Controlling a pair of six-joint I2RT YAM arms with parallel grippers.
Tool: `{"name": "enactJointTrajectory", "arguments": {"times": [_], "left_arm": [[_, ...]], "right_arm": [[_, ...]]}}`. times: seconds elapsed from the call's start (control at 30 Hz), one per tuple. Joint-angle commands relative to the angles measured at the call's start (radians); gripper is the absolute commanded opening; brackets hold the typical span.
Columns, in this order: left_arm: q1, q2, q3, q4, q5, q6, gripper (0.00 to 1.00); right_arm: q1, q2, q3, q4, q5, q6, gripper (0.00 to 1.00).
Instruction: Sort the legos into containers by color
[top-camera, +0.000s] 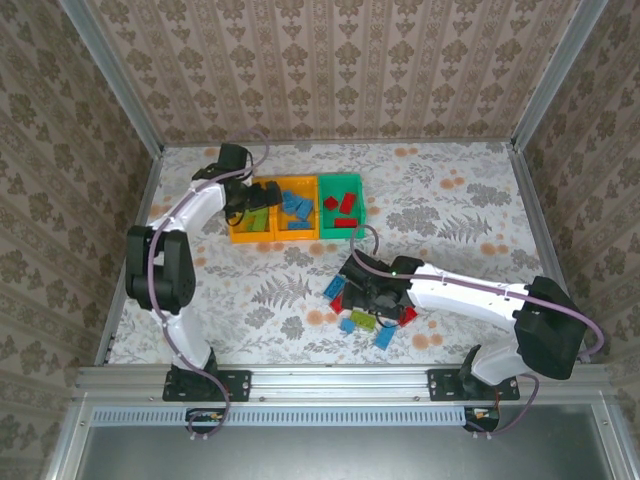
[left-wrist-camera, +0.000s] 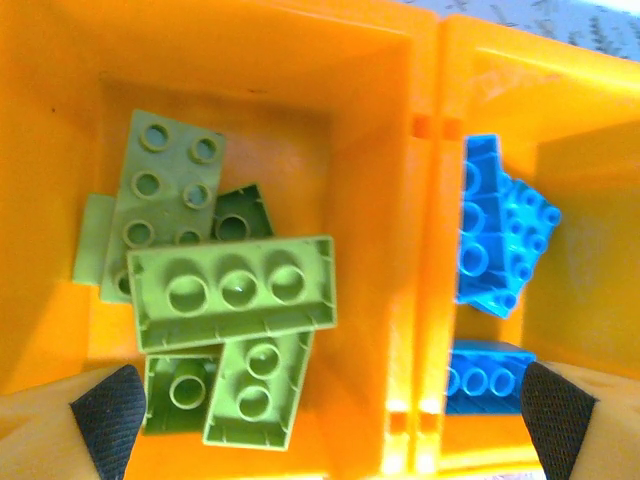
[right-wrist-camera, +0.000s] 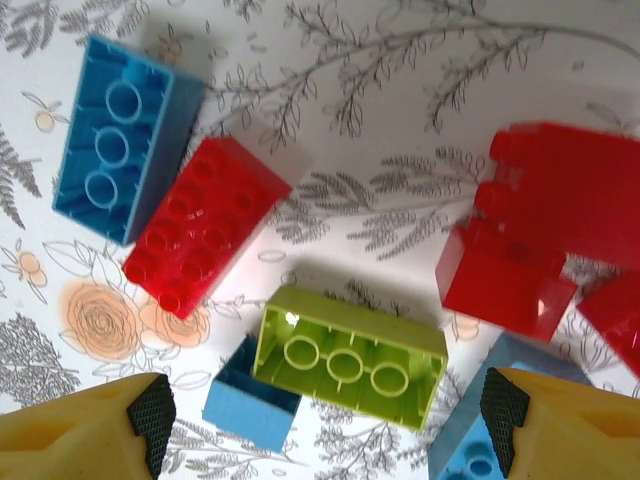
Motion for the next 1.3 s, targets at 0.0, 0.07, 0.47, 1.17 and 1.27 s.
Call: {"name": "enactJointTrajectory", "arguments": {"times": [0.0, 0.07, 0.47, 1.17, 1.27], "left_arm": [[-0.031, -0.09, -0.054, 0.054, -0.004, -0.013, 1.0], [-0.041, -0.118, -0.089, 0.071, -0.014, -0.013, 1.0], [-0.046, -0.199, -0.2, 0.102, -0.009, -0.003, 1.0], [-0.046, -0.24, -0.256, 0.101, -0.014, -0.005, 1.0], [-0.046, -0.25, -0.269, 0.093, -0.027, -0.002, 1.0]], "right_arm": [[0.02, 0.017, 0.005, -0.059, -0.003, 0.096, 0.83], [0.026, 0.028, -0.007, -0.031, -0.011, 0.122, 0.83], [0.041, 0.147, 0.024, -0.011, -0.031, 0.152, 0.85], [0.025, 0.281, 0.092, -0.011, -0.024, 0.074, 0.58], [0.025, 0.264, 0.142, -0.061, 0.022, 0.042, 0.5]]}}
